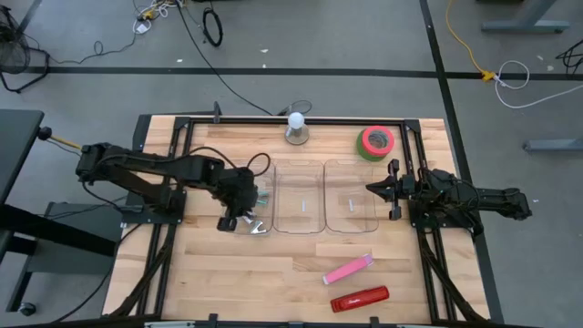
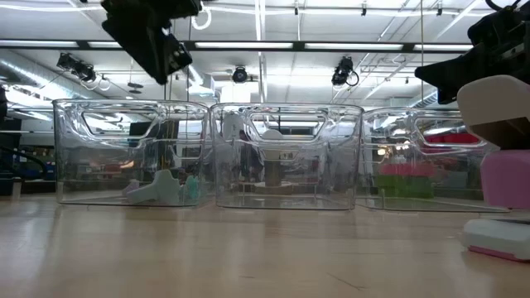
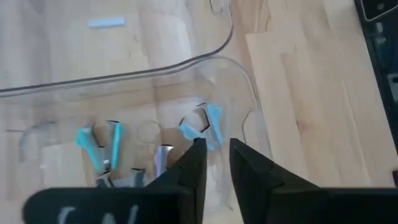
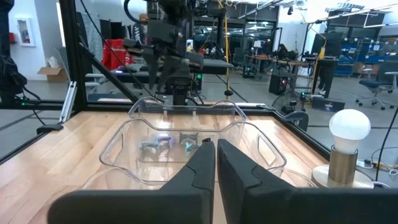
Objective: Pick and place Stapler, Stapler remover, tape
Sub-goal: Put the pink tape into the middle transparent bin
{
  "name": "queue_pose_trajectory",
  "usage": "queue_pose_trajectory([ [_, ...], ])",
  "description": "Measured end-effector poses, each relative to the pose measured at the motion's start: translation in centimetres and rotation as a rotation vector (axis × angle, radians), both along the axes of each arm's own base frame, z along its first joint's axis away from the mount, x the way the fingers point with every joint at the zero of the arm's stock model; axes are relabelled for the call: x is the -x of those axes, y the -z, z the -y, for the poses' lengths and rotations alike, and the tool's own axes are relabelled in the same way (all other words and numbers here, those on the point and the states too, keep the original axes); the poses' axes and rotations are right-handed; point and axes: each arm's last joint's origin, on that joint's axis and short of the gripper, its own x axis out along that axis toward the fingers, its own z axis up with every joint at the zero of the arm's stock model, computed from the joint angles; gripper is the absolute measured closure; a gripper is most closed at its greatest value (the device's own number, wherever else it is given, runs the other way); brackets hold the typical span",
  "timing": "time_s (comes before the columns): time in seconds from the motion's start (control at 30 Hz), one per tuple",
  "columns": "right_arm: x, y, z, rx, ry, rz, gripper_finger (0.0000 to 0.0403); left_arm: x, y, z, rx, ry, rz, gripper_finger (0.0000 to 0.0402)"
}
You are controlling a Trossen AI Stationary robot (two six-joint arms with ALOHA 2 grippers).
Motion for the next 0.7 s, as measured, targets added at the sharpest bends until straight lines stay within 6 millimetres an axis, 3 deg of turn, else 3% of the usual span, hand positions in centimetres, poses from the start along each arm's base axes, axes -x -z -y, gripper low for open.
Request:
queue_pose_trajectory([
  [0.27,-0.1,0.0,0.0,0.0,-0.007,-0.007,0.0381,1.2,-1.4,-0.3,-0.054,-0.04,0.092,0.0394],
  [0.7,-0.2,0.1,0.0,-0.001,-0.002,-0.017,0.0381,2.9,-2.6,-0.7,-0.087,-0.069,0.184,0.0398],
])
